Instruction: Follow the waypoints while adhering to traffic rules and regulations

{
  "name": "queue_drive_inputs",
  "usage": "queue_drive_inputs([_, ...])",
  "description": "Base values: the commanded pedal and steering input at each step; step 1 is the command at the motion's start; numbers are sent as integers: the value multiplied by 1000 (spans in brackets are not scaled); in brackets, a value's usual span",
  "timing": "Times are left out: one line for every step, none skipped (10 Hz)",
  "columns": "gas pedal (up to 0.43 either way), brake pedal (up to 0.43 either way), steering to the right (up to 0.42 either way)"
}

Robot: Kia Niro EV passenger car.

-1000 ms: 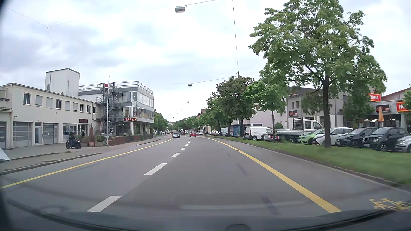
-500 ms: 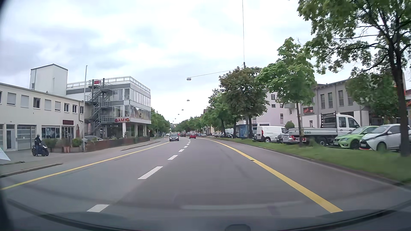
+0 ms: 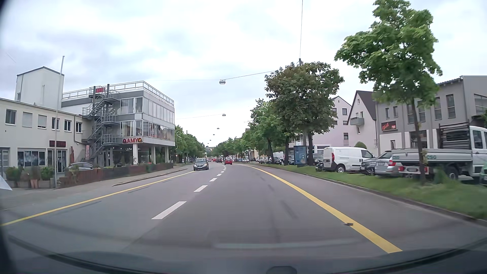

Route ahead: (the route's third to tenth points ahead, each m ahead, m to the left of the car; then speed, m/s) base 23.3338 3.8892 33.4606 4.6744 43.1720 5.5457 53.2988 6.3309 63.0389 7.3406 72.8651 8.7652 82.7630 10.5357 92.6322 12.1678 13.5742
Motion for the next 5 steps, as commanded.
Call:
queue_drive_inputs([189, 0, -12])
queue_drive_inputs([177, 0, -12])
queue_drive_inputs([177, 0, -11])
queue_drive_inputs([177, 0, -11])
queue_drive_inputs([169, 0, -11])
